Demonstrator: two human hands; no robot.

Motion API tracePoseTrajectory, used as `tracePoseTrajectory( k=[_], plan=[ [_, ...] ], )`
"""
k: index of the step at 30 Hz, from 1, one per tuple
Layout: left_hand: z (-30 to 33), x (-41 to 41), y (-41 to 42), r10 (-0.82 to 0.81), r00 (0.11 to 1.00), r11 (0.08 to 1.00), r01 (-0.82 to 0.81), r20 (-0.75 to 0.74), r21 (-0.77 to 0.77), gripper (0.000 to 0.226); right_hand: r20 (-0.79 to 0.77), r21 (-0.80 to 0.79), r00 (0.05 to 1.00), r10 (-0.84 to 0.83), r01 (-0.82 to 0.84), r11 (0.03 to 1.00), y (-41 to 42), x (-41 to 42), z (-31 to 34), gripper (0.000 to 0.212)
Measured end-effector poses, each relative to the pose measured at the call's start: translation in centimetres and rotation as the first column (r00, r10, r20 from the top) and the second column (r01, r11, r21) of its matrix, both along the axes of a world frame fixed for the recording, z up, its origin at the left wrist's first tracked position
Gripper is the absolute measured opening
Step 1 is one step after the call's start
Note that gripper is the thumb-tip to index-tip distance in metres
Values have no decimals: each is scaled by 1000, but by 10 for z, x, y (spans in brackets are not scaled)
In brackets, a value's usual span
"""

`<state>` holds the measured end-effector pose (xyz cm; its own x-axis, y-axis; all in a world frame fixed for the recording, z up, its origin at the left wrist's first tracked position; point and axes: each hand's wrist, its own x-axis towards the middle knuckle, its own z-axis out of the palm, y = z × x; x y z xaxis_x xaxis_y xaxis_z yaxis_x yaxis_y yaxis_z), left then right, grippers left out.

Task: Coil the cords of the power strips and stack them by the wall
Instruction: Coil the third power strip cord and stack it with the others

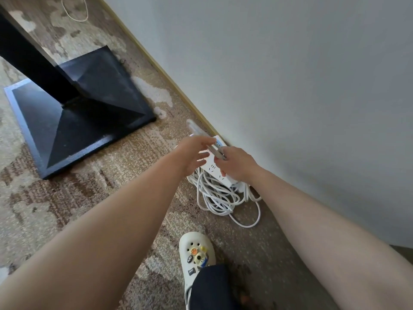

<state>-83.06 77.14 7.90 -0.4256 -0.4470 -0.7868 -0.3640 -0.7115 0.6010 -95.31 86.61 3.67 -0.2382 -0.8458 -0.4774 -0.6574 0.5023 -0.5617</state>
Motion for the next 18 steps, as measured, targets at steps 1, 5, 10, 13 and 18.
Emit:
tracePoseTrajectory(
  k=[1, 5, 10, 13, 18],
  plan=[
    [1, 1, 1, 22, 998, 999, -19, -60, 51, 29, -83, -6, 995, 53, -54, 999, -1, 4, -1, 15],
    [-1, -4, 5, 259, 966, 965, -259, 14, 40, 32, -225, -85, 956, 190, -214, 973, 2, 23, -2, 25],
    [-24, -4, 6, 539, 839, 843, -536, 82, -50, 23, -31, -71, 988, 152, -154, 985, 15, 17, -10, 39],
    [-55, 14, -2, 536, 828, 844, -526, 163, -105, 27, 129, -92, 986, -108, 121, 988, 22, -2, -29, 47],
    [-103, 35, -5, 589, 788, 803, -595, 178, -28, 30, -219, -2, 975, 28, -30, 1000, 6, -11, -73, 61]
  ],
)
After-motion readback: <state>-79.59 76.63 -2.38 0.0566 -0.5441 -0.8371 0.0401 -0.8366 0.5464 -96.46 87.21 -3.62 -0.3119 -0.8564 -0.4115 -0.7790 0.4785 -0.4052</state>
